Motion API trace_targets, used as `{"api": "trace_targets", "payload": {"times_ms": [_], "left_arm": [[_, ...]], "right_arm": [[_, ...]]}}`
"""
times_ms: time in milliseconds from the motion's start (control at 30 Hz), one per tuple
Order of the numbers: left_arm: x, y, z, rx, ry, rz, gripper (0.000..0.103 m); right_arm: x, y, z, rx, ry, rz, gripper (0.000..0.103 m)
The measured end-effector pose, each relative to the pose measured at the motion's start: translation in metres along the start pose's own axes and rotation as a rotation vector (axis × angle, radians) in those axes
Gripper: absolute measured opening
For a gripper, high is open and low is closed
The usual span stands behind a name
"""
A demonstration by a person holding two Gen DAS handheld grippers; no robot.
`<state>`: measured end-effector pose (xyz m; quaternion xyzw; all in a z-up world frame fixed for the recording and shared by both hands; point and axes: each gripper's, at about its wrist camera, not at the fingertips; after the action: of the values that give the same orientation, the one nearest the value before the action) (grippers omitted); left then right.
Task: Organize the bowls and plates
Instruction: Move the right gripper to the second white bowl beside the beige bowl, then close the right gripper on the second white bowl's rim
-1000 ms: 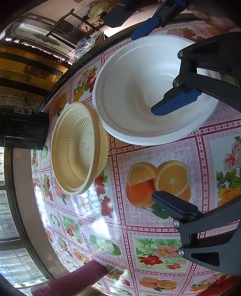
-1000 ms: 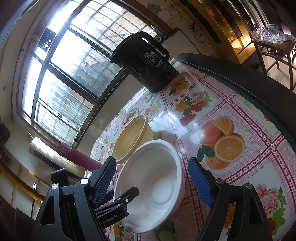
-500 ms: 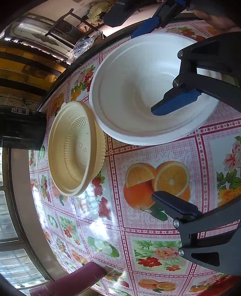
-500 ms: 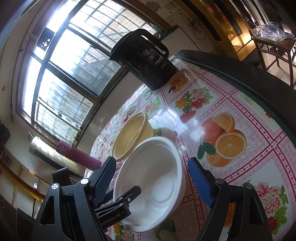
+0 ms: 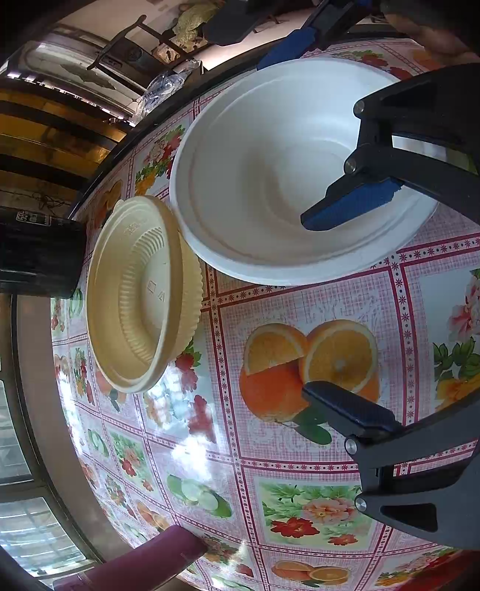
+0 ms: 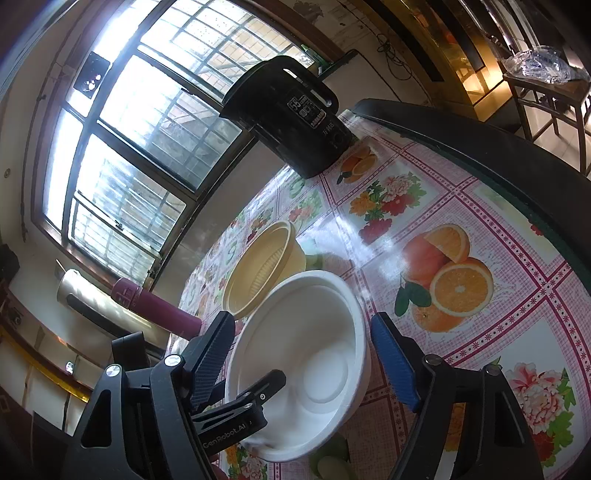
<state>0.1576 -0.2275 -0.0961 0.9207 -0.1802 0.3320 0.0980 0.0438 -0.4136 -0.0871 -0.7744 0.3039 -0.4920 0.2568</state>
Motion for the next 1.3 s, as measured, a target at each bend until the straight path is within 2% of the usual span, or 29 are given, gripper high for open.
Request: {"api": "trace_targets", "payload": {"times_ms": [200,333,567,733,1033,1233,1300], "left_arm": [[0.0,-0.003,0.003,-0.002,-0.009,-0.011,0.084],[0.0,-0.005,0.003,-0.003,-0.011,-0.018,0.084],[0.0,-0.008,0.004,-0.006,-0.016,-0.034,0.084],[0.002,-0.011,0.001,-0.011,0.001,-0.042,0.084],[-0.001,-0.009,0.006,-0.033,-0.022,-0.034,0.084],[-0.001,-0.009,0.002,-0.024,0.008,-0.029,0.084],[0.0,-0.008,0.0,-0.018,0.023,-0.019,0.084]], "right_arm": [[-0.001,0.001,0.003,-0.013,-0.023,0.0,0.065],[-0.001,0.004,0.004,-0.029,-0.025,0.007,0.063],[-0.001,0.005,0.003,-0.053,-0.021,-0.005,0.052],[-0.001,0.007,0.004,-0.063,-0.029,0.004,0.052],[-0.002,0.006,0.007,-0.071,-0.042,0.001,0.052],[-0.003,0.003,0.007,-0.071,-0.037,-0.015,0.052],[-0.003,0.002,0.006,-0.073,-0.034,-0.024,0.048]]}}
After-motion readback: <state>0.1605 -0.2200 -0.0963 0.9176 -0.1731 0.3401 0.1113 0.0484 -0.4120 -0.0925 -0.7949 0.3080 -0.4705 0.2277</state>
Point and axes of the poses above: each gripper's, at about its wrist camera, not at the fingertips, and z roughly the way its jaws point, y to its right, x to its top, and after that the axes turned 10 degrees about y, right-handed
